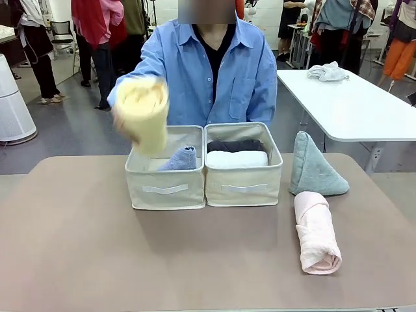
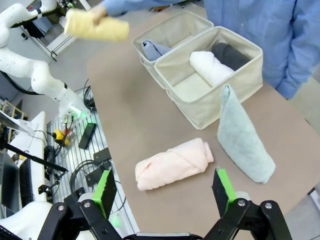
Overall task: Sort the towels based on their folding style.
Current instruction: Pick up another triangle-folded towel from the table and place it in the left Fabric basket.
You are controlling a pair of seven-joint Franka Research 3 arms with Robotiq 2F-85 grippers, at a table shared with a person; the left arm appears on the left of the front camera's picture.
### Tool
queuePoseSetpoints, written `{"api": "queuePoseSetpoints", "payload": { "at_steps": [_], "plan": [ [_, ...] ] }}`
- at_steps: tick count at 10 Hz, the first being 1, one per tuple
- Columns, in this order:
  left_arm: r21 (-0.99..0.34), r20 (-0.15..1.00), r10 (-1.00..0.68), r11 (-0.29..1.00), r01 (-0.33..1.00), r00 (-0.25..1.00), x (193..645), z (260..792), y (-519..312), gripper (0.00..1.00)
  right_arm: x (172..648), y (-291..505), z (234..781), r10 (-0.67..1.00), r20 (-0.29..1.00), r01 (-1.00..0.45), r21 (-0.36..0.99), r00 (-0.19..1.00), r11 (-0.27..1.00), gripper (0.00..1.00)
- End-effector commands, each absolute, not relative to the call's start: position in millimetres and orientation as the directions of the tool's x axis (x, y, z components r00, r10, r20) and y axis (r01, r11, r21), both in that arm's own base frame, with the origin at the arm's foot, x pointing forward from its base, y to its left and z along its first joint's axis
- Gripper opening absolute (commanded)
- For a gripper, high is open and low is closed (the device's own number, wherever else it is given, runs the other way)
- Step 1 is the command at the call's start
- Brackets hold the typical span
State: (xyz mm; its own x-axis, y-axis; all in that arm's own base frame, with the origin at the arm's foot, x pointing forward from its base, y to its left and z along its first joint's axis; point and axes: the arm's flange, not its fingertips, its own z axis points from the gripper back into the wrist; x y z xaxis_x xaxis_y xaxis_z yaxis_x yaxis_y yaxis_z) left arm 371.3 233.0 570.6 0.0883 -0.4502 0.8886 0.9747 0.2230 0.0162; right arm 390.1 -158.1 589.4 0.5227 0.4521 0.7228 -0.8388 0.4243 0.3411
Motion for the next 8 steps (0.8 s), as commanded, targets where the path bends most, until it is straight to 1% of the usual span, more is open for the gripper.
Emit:
{"api": "queuePoseSetpoints", "payload": {
  "at_steps": [1, 4, 5, 6, 7, 8],
  "plan": [
    [0.028, 0.888, -0.452, 0.232, 0.972, 0.082, 366, 578, 228, 1.0, 387, -158, 587, 0.457, 0.731, -0.849, 0.334, 0.508, 0.409, 1.0],
    [0.028, 0.888, -0.452, 0.232, 0.972, 0.082, 366, 578, 228, 1.0, 390, -158, 589, 0.452, 0.723, -0.839, 0.341, 0.523, 0.424, 1.0],
    [0.028, 0.888, -0.452, 0.232, 0.972, 0.082, 366, 578, 228, 1.0, 381, -139, 612, 0.554, 0.68, -0.839, 0.173, 0.48, 0.515, 1.0],
    [0.028, 0.888, -0.452, 0.232, 0.972, 0.082, 366, 578, 228, 1.0, 395, -114, 617, 0.629, 0.606, -0.842, 0.135, 0.487, 0.522, 1.0],
    [0.028, 0.888, -0.452, 0.232, 0.972, 0.082, 366, 578, 228, 1.0, 427, -86, 611, 0.715, 0.455, -0.835, 0.139, 0.531, 0.532, 1.0],
    [0.028, 0.888, -0.452, 0.232, 0.972, 0.082, 366, 578, 228, 1.0, 449, -63, 606, 0.771, 0.367, -0.847, 0.11, 0.52, 0.519, 1.0]
  ]
}}
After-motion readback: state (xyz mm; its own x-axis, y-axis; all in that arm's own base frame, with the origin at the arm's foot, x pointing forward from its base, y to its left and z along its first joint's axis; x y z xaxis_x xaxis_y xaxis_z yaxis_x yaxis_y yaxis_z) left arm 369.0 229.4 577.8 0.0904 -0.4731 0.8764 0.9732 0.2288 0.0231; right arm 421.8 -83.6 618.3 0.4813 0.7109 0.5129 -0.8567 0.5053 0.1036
